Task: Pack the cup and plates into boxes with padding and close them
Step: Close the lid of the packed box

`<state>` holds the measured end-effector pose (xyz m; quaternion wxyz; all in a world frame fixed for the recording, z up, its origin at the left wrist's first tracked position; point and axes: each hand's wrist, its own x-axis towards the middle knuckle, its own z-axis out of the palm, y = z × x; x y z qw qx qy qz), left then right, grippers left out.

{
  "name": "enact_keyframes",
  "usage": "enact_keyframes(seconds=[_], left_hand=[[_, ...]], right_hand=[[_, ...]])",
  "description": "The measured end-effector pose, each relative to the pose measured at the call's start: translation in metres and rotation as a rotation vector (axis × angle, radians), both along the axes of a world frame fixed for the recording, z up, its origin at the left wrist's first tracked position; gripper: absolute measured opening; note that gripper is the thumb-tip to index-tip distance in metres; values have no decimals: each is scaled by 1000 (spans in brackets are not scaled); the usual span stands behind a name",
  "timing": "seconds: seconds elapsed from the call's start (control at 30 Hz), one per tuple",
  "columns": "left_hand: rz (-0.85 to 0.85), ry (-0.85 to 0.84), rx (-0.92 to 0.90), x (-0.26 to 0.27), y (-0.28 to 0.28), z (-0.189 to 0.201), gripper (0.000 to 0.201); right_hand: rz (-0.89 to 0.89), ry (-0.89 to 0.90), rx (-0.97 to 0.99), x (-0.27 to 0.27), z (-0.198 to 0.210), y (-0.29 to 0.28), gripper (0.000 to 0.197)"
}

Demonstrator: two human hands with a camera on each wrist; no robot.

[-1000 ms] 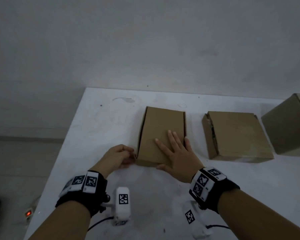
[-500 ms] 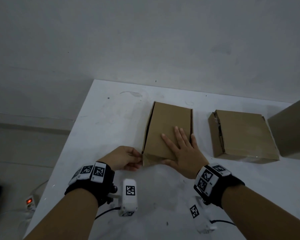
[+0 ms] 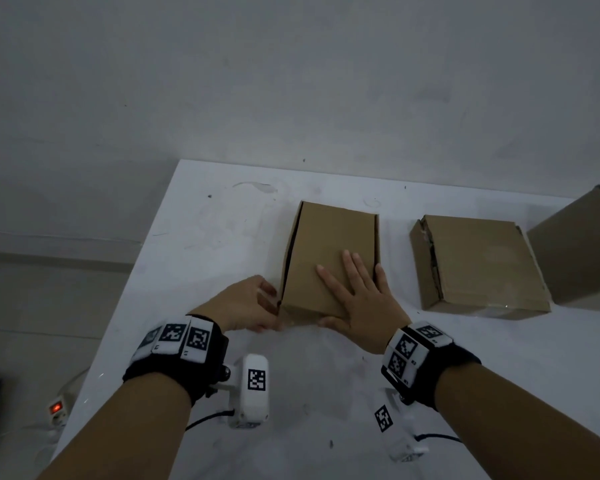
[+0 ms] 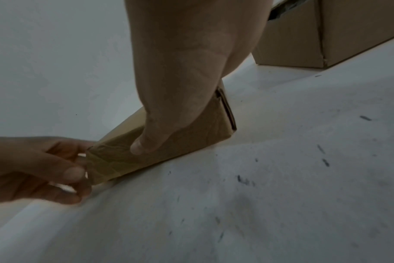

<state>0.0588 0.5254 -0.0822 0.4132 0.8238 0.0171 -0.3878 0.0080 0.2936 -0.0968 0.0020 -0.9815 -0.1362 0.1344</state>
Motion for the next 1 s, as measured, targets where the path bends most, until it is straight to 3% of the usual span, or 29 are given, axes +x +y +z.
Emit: enact_keyframes(seconds=[0.07, 0.13, 0.3, 0.4, 0.5, 0.57, 0.63, 0.7, 1.0], left_hand=[[-140, -282, 118, 4, 0, -2, 90], [-211, -431, 68, 4, 0, -6, 109], [-291, -627, 227, 1, -3, -9, 96], [-323, -602, 265, 1, -1, -10, 93], [-318, -462, 93, 9, 1, -5, 82], [-211, -396, -23, 15, -6, 1, 67], [-23, -369, -74, 19, -18, 3, 59], [70, -373, -73, 21, -28, 0, 60], [168, -413, -138, 12, -41, -6, 56]], right_hand=[[1, 16, -5, 0, 0, 0, 85], [7, 26, -22, 1, 1, 0, 90], [27, 43, -4, 2, -3, -3, 94], [50, 40, 44, 0, -1, -7, 96], [-85, 7, 171, -5, 4, -10, 110], [-254, 13, 264, -9, 5, -13, 124], [-376, 140, 379, -11, 4, -17, 132], [-422, 233, 452, -8, 1, -22, 134], [-502, 211, 469, -6, 1, -34, 130]])
